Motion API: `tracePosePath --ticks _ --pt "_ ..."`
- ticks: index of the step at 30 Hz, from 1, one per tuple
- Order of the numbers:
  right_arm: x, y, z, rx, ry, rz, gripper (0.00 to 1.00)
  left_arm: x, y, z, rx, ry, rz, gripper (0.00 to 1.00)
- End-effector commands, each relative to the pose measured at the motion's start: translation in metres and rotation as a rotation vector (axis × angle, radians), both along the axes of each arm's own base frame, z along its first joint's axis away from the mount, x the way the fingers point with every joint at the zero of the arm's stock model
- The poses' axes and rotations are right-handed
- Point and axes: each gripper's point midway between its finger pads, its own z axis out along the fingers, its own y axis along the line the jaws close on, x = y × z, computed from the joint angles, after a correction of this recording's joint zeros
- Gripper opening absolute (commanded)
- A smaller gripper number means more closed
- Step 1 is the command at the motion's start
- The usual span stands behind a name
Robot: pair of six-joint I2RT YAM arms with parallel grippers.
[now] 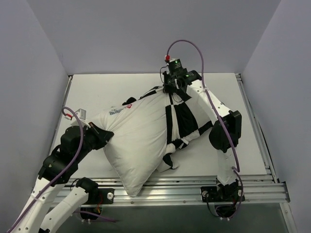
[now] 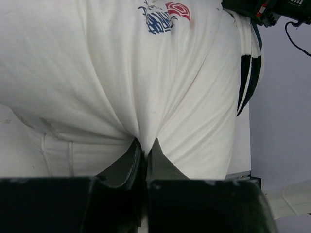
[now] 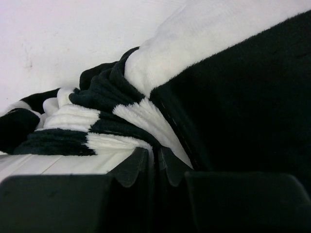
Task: Remove the pillowcase from the pillow
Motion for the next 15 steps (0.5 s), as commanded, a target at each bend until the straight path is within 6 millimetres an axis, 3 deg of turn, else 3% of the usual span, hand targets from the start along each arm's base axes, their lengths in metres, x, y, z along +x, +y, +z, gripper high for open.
tracePosePath --ticks 1,5,8,11,13,14,15 --pt "0.079 -0.155 0.035 -0.135 -0.211 -0.428 0.0 -0.056 0.052 -0.002 0.152 0.041 0.051 0.02" --pt "0.065 -0.09 0.013 -0.065 -0.172 -0.212 0.0 -0.04 0.038 -0.016 0.172 0.083 0.013 0.02" --pt "0.044 -0.036 0.028 0.023 -0.189 -0.057 0.06 -0.016 0.028 -0.03 0.191 0.102 0.021 0.02" --pt "0.01 0.005 0.05 0.148 -0.193 0.082 0.25 0.01 0.029 -0.029 0.235 0.082 0.073 0.02" --pt "-0.014 0.017 0.066 0.194 -0.217 0.131 0.43 0.026 0.026 -0.005 0.25 0.007 0.074 0.05" --pt "-0.021 0.021 0.074 0.217 -0.232 0.147 0.55 0.033 0.022 0.0 0.26 -0.005 0.061 0.1" --pt "-0.033 0.018 0.093 0.235 -0.264 0.155 0.59 0.04 0.018 0.014 0.255 -0.053 0.046 0.18"
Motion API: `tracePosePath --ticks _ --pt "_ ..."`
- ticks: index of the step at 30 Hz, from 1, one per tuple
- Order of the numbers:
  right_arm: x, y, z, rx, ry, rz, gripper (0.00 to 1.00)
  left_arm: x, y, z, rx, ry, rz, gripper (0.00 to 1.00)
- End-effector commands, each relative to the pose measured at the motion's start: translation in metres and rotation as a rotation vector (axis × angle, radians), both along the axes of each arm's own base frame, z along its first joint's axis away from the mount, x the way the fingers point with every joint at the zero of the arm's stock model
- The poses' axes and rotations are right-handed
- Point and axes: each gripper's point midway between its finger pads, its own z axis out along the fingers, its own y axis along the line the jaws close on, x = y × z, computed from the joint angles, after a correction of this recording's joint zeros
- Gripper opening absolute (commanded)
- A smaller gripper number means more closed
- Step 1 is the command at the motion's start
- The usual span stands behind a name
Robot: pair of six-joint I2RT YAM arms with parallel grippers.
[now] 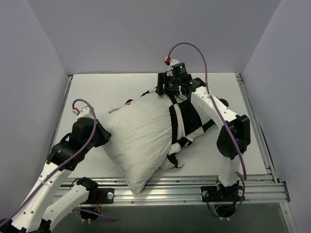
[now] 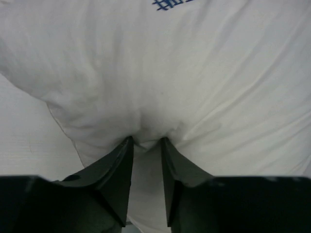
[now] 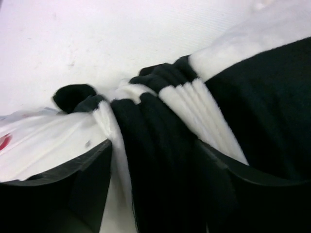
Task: Remove the pillowcase from the pillow
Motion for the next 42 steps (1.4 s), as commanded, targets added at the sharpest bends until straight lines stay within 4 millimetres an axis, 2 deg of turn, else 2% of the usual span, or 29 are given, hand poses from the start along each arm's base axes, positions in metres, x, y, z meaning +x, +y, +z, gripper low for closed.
tracePosePath --ticks 1,2,3,4,5,6,7,8,9,10,11,12,14,16,17,18,19,20,22,23,25,26,28,29,30,31,36,37,42 --pt "-0.029 0.001 0.077 0.103 -0.163 0.035 0.62 0.029 -0.01 0.067 0.024 -0.225 -0.08 0.43" --pt "-0.039 -0.004 0.097 0.122 -0.203 0.034 0.68 0.033 -0.017 0.074 0.029 -0.243 -0.123 0.55" --pt "-0.046 -0.007 0.1 0.131 -0.208 0.03 0.71 0.035 -0.023 0.084 0.027 -0.275 -0.163 0.65" --pt "-0.054 -0.013 0.087 0.117 -0.186 0.023 0.73 0.033 -0.033 0.099 0.031 -0.312 -0.242 0.78" --pt "-0.059 -0.017 0.092 0.124 -0.202 0.013 0.75 0.034 -0.041 0.101 0.038 -0.319 -0.292 0.84" --pt "-0.068 -0.028 0.106 0.13 -0.237 -0.014 0.78 0.033 -0.047 0.106 0.044 -0.333 -0.332 0.88" --pt "-0.075 -0.036 0.088 0.116 -0.202 -0.047 0.8 0.031 -0.053 0.109 0.066 -0.351 -0.388 0.92" --pt "-0.079 -0.044 0.085 0.115 -0.202 -0.082 0.81 0.03 -0.057 0.112 0.079 -0.365 -0.414 0.96" --pt "-0.086 -0.055 0.093 0.13 -0.229 -0.126 0.83 0.023 -0.07 0.114 0.088 -0.383 -0.473 0.96" --pt "-0.092 -0.058 0.086 0.152 -0.205 -0.155 0.84 0.021 -0.075 0.113 0.12 -0.4 -0.506 0.98" --pt "-0.101 -0.063 0.062 0.139 -0.162 -0.17 0.85 0.02 -0.078 0.11 0.149 -0.411 -0.513 0.94" --pt "-0.11 -0.068 0.062 0.153 -0.164 -0.18 0.85 0.011 -0.096 0.112 0.153 -0.448 -0.584 0.94" --pt "-0.128 -0.076 0.037 0.159 -0.106 -0.2 0.86 0.009 -0.11 0.103 0.21 -0.47 -0.623 0.94" --pt "-0.141 -0.079 0.024 0.163 -0.071 -0.198 0.86 -0.007 -0.135 0.096 0.243 -0.48 -0.723 0.94" --pt "-0.148 -0.079 0.027 0.182 -0.078 -0.191 0.86 -0.009 -0.146 0.086 0.277 -0.461 -0.754 0.94" --pt "-0.154 -0.08 0.013 0.176 -0.052 -0.183 0.86 -0.008 -0.151 0.084 0.322 -0.468 -0.754 0.94" --pt "-0.156 -0.079 0.01 0.18 -0.046 -0.171 0.86 -0.019 -0.164 0.08 0.339 -0.474 -0.803 0.94" --pt "-0.16 -0.073 0.007 0.195 -0.032 -0.142 0.86 -0.019 -0.173 0.069 0.375 -0.453 -0.821 0.94" --pt "-0.16 -0.067 0.0 0.201 -0.011 -0.116 0.85 -0.028 -0.187 0.063 0.404 -0.445 -0.852 0.94" --pt "-0.156 -0.062 -0.006 0.199 -0.003 -0.111 0.85 -0.03 -0.193 0.052 0.435 -0.413 -0.868 0.94" --pt "-0.15 -0.061 -0.013 0.189 0.001 -0.121 0.85 -0.033 -0.202 0.047 0.475 -0.388 -0.837 0.94" --pt "-0.138 -0.058 -0.014 0.191 -0.021 -0.133 0.85 -0.047 -0.208 0.043 0.506 -0.385 -0.866 0.94" --pt "-0.127 -0.052 -0.01 0.196 -0.038 -0.13 0.85 -0.048 -0.212 0.039 0.585 -0.385 -0.812 0.94" --pt "-0.118 -0.048 -0.018 0.188 -0.029 -0.132 0.85 -0.058 -0.214 0.032 0.633 -0.378 -0.838 0.94" --pt "-0.115 -0.044 -0.019 0.19 -0.027 -0.124 0.85 -0.06 -0.215 0.028 0.655 -0.371 -0.82 0.94" --pt "-0.108 -0.04 -0.014 0.197 -0.038 -0.12 0.85 -0.056 -0.215 0.021 0.714 -0.368 -0.781 0.94" --pt "-0.092 -0.03 -0.029 0.182 -0.022 -0.111 0.85 -0.056 -0.225 0.001 0.834 -0.354 -0.756 0.94" --pt "-0.09 -0.03 -0.031 0.174 -0.02 -0.11 0.86 -0.055 -0.23 -0.01 0.87 -0.346 -0.765 0.94" --pt "-0.092 -0.031 -0.038 0.159 -0.015 -0.098 0.86 -0.035 -0.218 -0.044 1.13 -0.319 -0.671 0.94"
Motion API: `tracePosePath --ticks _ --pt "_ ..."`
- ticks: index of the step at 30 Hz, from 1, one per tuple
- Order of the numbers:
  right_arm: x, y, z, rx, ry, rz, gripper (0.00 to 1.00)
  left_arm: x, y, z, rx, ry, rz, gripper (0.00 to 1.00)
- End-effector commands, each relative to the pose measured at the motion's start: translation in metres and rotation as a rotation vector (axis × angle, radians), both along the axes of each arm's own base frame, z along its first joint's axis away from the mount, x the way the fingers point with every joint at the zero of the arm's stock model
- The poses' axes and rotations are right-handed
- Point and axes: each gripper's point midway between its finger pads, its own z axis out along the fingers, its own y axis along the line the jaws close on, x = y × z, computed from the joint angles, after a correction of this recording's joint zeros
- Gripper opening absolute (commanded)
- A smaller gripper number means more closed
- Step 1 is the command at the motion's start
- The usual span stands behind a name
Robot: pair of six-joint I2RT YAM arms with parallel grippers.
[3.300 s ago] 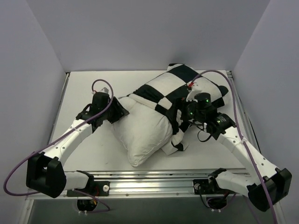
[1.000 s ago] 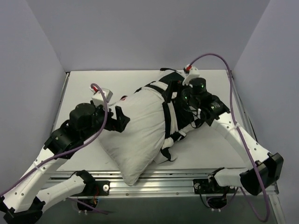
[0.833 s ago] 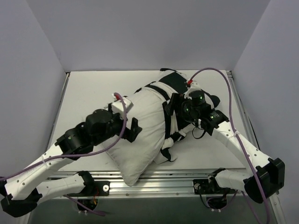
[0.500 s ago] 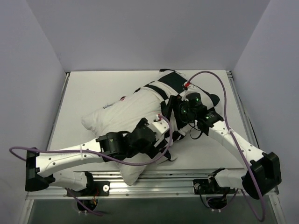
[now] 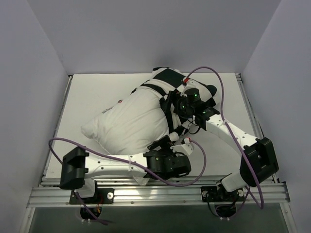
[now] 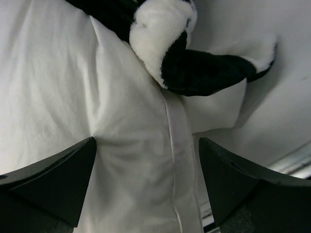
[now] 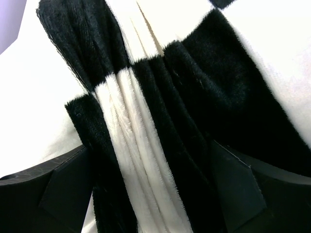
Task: Remove the pillowcase from the pillow
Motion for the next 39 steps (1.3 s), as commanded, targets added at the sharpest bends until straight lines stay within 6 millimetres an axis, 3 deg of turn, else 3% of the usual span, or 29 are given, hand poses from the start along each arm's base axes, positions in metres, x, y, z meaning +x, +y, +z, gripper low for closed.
tracePosePath --ticks 1,7,9,12,13,16,22,30,37,39 --pt "-0.006 0.002 -0.013 -0.032 0.03 0.03 0.86 0.018 0.018 -0.002 0.142 -0.118 0.099 0.94" --pt "-0.008 -0.001 -0.012 -0.037 0.022 0.039 0.87 0.028 0.038 -0.032 0.252 -0.11 0.19 0.94" --pt "-0.009 -0.001 -0.011 -0.037 0.019 0.047 0.87 0.03 0.043 -0.039 0.24 -0.09 0.222 0.99" --pt "-0.011 -0.004 -0.006 -0.041 0.011 0.046 0.87 0.033 0.049 -0.045 0.222 -0.084 0.252 0.65" --pt "-0.013 -0.007 -0.003 -0.04 0.006 0.042 0.86 0.033 0.048 -0.047 0.21 -0.08 0.253 0.4" --pt "-0.017 -0.013 0.005 -0.039 -0.006 0.039 0.86 0.034 0.046 -0.044 0.173 -0.077 0.258 0.04" --pt "-0.035 -0.029 0.017 -0.041 -0.02 0.027 0.86 0.037 0.034 -0.017 0.018 -0.064 0.263 0.02" --pt "-0.084 -0.051 0.002 -0.074 0.037 0.064 0.84 0.041 0.022 0.039 -0.306 0.039 0.196 0.02" --pt "-0.134 -0.023 0.009 0.035 0.048 0.258 0.84 0.056 0.026 0.061 -0.372 0.041 0.207 0.02" --pt "-0.141 -0.014 0.014 0.066 0.033 0.29 0.84 0.057 0.026 0.063 -0.376 0.04 0.209 0.02"
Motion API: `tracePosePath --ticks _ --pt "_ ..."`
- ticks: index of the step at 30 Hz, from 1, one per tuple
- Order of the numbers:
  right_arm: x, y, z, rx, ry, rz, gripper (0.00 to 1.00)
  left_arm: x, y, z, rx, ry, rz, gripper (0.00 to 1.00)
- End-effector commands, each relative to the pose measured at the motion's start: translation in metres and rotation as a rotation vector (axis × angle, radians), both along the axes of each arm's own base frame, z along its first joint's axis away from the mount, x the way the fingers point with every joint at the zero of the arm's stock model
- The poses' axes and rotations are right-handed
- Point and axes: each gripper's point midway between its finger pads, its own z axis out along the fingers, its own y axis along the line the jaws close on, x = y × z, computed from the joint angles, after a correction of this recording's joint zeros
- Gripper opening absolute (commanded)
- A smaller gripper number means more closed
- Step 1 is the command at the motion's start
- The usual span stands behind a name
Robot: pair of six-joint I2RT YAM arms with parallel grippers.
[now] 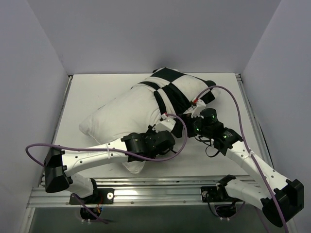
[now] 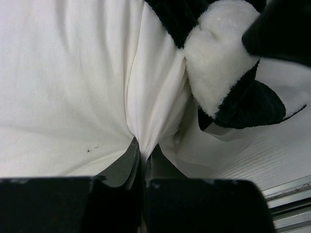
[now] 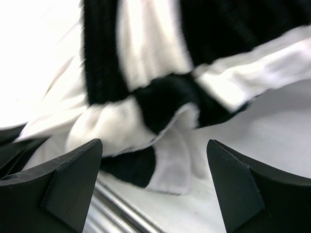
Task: Remove the pillowcase from the pillow
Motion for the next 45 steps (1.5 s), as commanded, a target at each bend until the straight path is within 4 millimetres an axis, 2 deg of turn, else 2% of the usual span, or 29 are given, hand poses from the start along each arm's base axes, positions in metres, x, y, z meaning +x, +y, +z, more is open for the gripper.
tracePosePath --ticks 1,5,6,12,15,17,20,21,23,24,25,27,31,32,34,37,39,41,42,45 --pt "-0.025 0.022 0.01 0.082 0.003 0.113 0.84 0.008 -0.021 0.039 -0.177 -0.051 -0.009 0.02" --pt "-0.041 0.047 0.013 0.102 0.0 0.202 0.84 0.01 -0.02 0.043 -0.19 -0.049 -0.001 0.02" --pt "-0.039 0.053 0.017 0.116 -0.022 0.208 0.83 0.01 -0.019 0.044 -0.194 -0.05 0.001 0.02" --pt "-0.038 0.075 0.007 0.107 -0.02 0.215 0.82 0.01 -0.018 0.048 -0.211 -0.047 0.005 0.02" --pt "-0.027 0.073 -0.015 0.06 -0.004 0.164 0.79 0.008 -0.017 0.052 -0.233 -0.048 0.007 0.02" --pt "-0.025 0.075 -0.021 0.058 0.001 0.165 0.76 0.008 -0.014 0.054 -0.25 -0.047 0.015 0.02" --pt "-0.022 0.08 -0.026 0.084 0.004 0.163 0.58 0.008 -0.009 0.053 -0.267 -0.042 0.028 0.02" --pt "-0.019 0.08 -0.025 0.088 -0.004 0.151 0.43 0.007 -0.006 0.054 -0.273 -0.041 0.031 0.02" --pt "-0.013 0.076 -0.028 0.076 -0.009 0.124 0.28 0.006 -0.002 0.05 -0.282 -0.032 0.047 0.02" --pt "-0.009 0.073 -0.03 0.065 -0.011 0.102 0.15 0.004 0.001 0.053 -0.292 -0.031 0.049 0.02" --pt "-0.005 0.07 -0.031 0.058 -0.017 0.092 0.09 0.003 0.003 0.053 -0.299 -0.028 0.052 0.02" --pt "0.009 0.055 -0.035 0.044 -0.009 0.032 0.0 0.001 0.012 0.053 -0.317 -0.021 0.064 0.02" --pt "0.04 0.014 -0.04 0.023 0.013 -0.111 0.0 0.0 0.034 0.055 -0.332 -0.011 0.118 0.02" --pt "0.053 -0.003 -0.037 0.016 0.015 -0.174 0.0 0.001 0.04 0.055 -0.341 -0.009 0.144 0.02" --pt "0.066 -0.022 -0.033 0.009 0.029 -0.254 0.0 0.002 0.06 0.059 -0.338 -0.008 0.185 0.02" --pt "0.088 -0.049 -0.015 0.074 0.04 -0.363 0.0 0.003 0.087 0.069 -0.35 -0.021 0.244 0.02" --pt "0.101 -0.064 -0.001 0.112 0.032 -0.412 0.0 0.0 0.103 0.084 -0.374 -0.037 0.264 0.02" --pt "0.109 -0.079 0.003 0.103 0.042 -0.472 0.0 -0.002 0.118 0.094 -0.383 -0.054 0.276 0.02" --pt "0.118 -0.097 0.013 0.115 0.028 -0.536 0.0 -0.002 0.124 0.103 -0.395 -0.073 0.289 0.02" --pt "0.126 -0.132 0.032 0.211 0.025 -0.68 0.0 -0.007 0.144 0.116 -0.421 -0.091 0.313 0.02"
